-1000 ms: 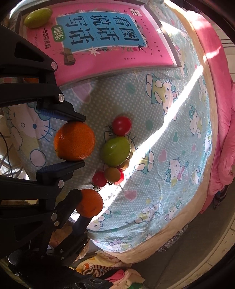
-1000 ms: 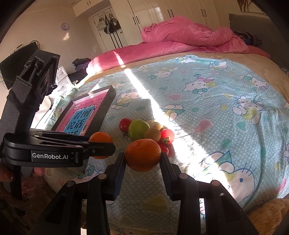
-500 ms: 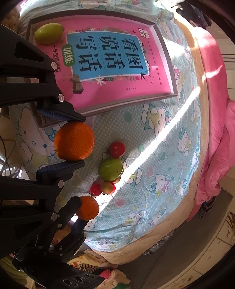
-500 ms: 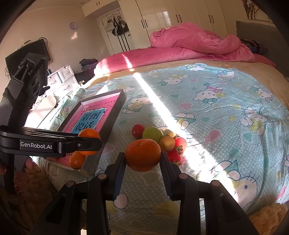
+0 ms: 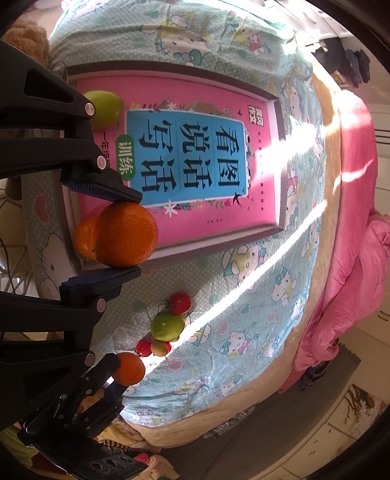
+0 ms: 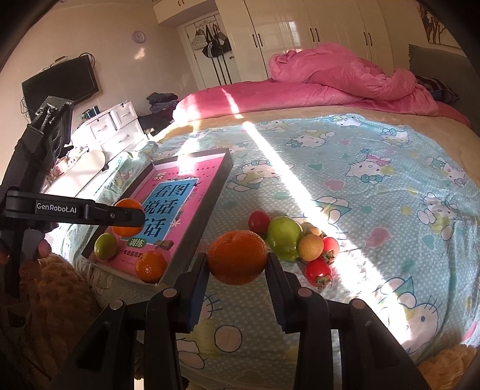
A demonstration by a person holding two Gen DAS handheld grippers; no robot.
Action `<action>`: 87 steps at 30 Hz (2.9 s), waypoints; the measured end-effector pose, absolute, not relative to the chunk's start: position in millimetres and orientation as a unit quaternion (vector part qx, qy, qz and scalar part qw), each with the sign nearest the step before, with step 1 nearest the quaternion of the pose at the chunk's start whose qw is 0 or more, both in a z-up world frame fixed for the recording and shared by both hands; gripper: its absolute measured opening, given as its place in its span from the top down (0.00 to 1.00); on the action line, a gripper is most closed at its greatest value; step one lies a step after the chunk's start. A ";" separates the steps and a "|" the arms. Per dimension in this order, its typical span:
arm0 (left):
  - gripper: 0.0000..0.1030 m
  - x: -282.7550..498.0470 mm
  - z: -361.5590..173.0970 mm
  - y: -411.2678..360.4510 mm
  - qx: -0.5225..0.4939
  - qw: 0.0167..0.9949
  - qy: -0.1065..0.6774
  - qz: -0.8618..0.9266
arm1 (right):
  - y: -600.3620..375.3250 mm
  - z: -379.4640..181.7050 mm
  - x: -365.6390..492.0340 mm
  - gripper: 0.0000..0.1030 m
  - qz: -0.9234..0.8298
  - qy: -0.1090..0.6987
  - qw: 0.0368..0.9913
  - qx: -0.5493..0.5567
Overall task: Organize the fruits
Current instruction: 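Carry both oranges over the pink book tray, then lower and release both oranges into the tray with both tools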
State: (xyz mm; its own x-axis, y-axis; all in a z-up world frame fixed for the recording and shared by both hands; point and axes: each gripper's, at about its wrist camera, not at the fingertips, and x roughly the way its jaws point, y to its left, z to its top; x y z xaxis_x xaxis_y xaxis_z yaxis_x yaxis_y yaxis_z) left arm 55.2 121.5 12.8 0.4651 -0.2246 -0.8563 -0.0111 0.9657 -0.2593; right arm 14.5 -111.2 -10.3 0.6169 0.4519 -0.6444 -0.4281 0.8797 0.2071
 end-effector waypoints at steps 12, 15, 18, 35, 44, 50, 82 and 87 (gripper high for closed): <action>0.58 38.9 1.8 162.9 -0.139 0.842 0.520 -0.030 | -65.7 -4.7 12.3 0.62 0.286 0.361 0.888 -0.012; 0.58 36.2 -4.1 169.5 -0.143 0.838 0.525 -0.024 | -54.1 -3.0 12.8 0.62 0.295 0.360 0.885 -0.018; 0.58 33.9 -8.9 174.8 -0.145 0.835 0.530 -0.022 | -45.5 -1.4 14.2 0.62 0.302 0.358 0.883 -0.023; 0.58 41.8 -29.4 154.3 -0.107 0.826 0.551 -0.048 | -15.8 -2.7 36.4 0.62 0.320 0.369 0.871 -0.044; 0.58 45.7 -39.8 148.6 -0.097 0.818 0.564 -0.053 | -1.4 -11.8 48.1 0.62 0.331 0.384 0.861 -0.051; 0.58 47.7 -47.3 149.3 -0.094 0.811 0.576 -0.046 | 8.0 -17.8 56.8 0.62 0.335 0.393 0.855 -0.052; 0.57 33.6 -43.7 185.9 -0.072 0.821 0.567 0.007 | 45.6 -50.9 65.9 0.62 0.325 0.450 0.826 -0.097; 0.57 39.8 -44.4 177.8 -0.062 0.823 0.565 0.006 | 47.1 -56.1 64.6 0.62 0.318 0.456 0.825 -0.099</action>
State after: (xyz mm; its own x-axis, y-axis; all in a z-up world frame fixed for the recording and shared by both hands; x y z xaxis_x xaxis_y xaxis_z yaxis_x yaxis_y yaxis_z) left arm 39.8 177.8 -44.4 0.3617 -0.0599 -0.9304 -0.0806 0.9922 -0.0953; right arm 64.6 47.1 -56.1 0.3822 0.4355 -0.8150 -0.6158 0.7777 0.1268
